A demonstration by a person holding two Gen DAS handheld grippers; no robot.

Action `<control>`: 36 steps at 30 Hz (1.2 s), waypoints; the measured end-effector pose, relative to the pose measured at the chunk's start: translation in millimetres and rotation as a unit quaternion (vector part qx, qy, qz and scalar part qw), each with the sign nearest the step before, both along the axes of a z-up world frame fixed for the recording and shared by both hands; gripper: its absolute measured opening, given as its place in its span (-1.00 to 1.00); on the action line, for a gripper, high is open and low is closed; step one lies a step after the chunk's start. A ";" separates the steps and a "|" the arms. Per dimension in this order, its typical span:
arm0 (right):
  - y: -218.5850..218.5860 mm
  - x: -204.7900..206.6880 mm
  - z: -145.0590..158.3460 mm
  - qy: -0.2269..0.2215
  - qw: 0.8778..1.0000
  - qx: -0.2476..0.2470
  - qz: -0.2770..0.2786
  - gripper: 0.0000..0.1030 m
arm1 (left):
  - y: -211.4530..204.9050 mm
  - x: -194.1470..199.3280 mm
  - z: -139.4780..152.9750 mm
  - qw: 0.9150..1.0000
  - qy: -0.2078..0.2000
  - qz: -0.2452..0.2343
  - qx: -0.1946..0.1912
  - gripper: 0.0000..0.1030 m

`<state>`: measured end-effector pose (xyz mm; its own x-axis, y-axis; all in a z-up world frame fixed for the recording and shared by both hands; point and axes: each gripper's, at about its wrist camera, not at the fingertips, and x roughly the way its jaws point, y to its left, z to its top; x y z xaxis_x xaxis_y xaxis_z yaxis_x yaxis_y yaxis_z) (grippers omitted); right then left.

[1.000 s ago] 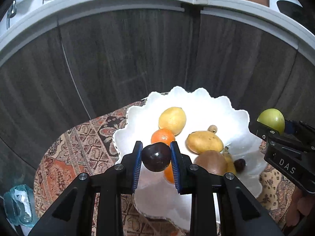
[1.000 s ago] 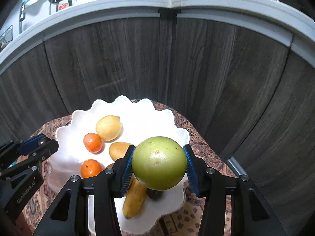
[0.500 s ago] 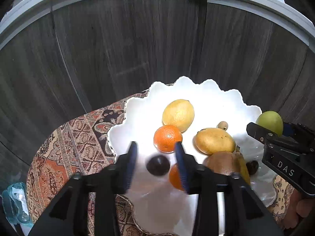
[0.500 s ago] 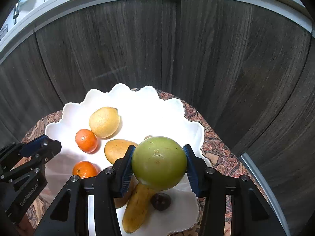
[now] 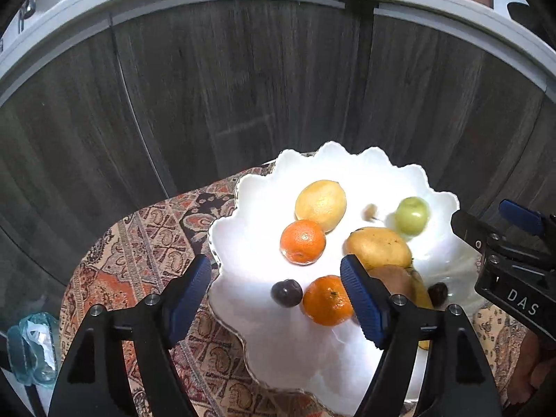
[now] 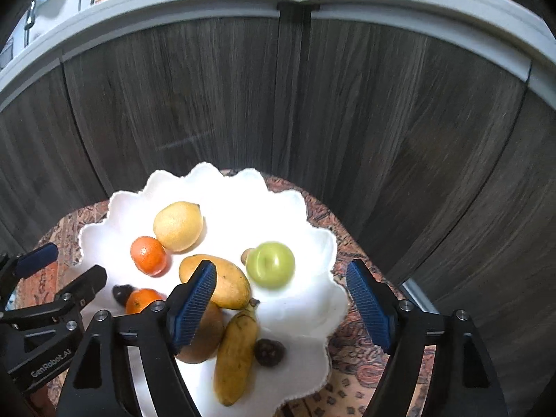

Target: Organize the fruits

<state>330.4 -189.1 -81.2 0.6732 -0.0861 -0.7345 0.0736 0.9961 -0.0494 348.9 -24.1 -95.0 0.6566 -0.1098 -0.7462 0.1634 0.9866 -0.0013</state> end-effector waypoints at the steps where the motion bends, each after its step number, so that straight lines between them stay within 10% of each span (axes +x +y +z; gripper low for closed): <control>1: -0.2 -2.4 3.6 -0.002 1.000 0.001 0.000 0.51 | 0.1 -2.7 3.9 1.000 -0.003 0.001 -0.001 0.58; 36: 0.8 -175.7 108.8 -0.055 0.998 0.017 -0.016 0.57 | 15.3 -175.2 108.4 0.999 -0.042 0.018 -0.007 0.86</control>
